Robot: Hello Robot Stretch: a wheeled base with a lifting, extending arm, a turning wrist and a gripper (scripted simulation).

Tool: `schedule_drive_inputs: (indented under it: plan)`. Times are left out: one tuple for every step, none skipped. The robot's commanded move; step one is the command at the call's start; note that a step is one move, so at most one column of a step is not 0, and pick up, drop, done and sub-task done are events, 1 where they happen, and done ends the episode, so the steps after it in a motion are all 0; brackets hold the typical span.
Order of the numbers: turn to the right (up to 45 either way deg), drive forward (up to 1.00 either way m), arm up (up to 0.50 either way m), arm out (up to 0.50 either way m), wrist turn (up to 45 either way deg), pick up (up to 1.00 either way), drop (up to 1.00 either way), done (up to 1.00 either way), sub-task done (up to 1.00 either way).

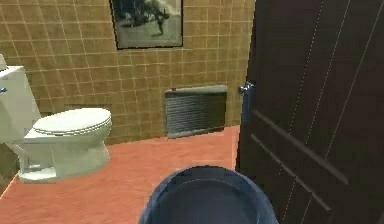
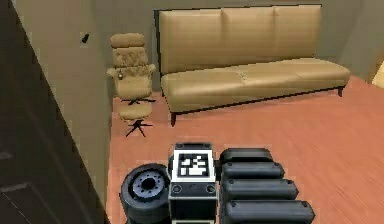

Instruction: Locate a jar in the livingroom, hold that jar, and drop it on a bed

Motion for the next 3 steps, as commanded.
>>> schedule_drive_inputs:
  plan:
    - [0.0,1.00,0.00,0.00,0.0,0.00,0.00,0.00,0.00]
    - [3.0,0.00,0.00,0.00,0.0,0.00,0.00,0.00,0.00]
    - [0.0,0.85,0.00,0.00,0.0,0.00,0.00,0.00,0.00]
